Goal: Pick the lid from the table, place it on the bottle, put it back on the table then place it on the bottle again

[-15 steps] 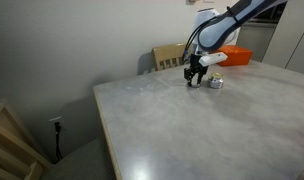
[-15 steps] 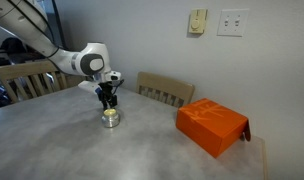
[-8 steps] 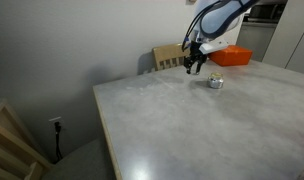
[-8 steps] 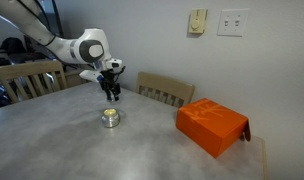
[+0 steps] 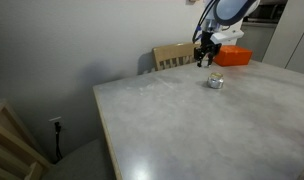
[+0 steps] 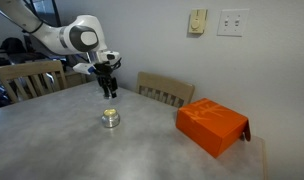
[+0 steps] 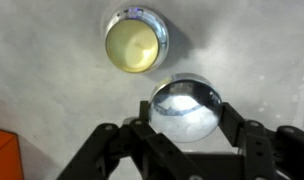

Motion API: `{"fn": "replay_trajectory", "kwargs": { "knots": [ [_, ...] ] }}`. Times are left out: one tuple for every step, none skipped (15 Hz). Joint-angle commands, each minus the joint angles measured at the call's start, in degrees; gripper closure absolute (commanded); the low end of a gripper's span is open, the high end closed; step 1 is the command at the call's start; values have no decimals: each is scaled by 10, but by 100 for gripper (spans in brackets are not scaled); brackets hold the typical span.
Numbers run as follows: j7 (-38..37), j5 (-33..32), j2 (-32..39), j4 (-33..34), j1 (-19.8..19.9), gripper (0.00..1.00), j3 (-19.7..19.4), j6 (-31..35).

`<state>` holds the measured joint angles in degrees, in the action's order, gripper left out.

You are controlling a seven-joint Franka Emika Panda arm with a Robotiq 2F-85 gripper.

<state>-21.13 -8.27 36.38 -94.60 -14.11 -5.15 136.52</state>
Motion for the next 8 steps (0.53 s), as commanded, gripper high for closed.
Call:
{"fn": "replay_trajectory", "kwargs": {
  "knots": [
    [-31, -9, -60, -98, 0, 56, -6, -1],
    [-37, -7, -68, -116, 2, 56, -6, -1],
    [-43, -6, -74, -134, 4, 56, -5, 1],
    [-48, -5, -77, -147, 5, 56, -5, 2],
    [-51, -3, -81, -161, 8, 56, -3, 5],
    [-56, -4, -81, -172, 9, 56, -4, 16],
    [-62, -4, -82, -181, 10, 56, -5, 23],
    [-69, -5, -82, -188, 12, 56, -8, 36]
  ]
}}
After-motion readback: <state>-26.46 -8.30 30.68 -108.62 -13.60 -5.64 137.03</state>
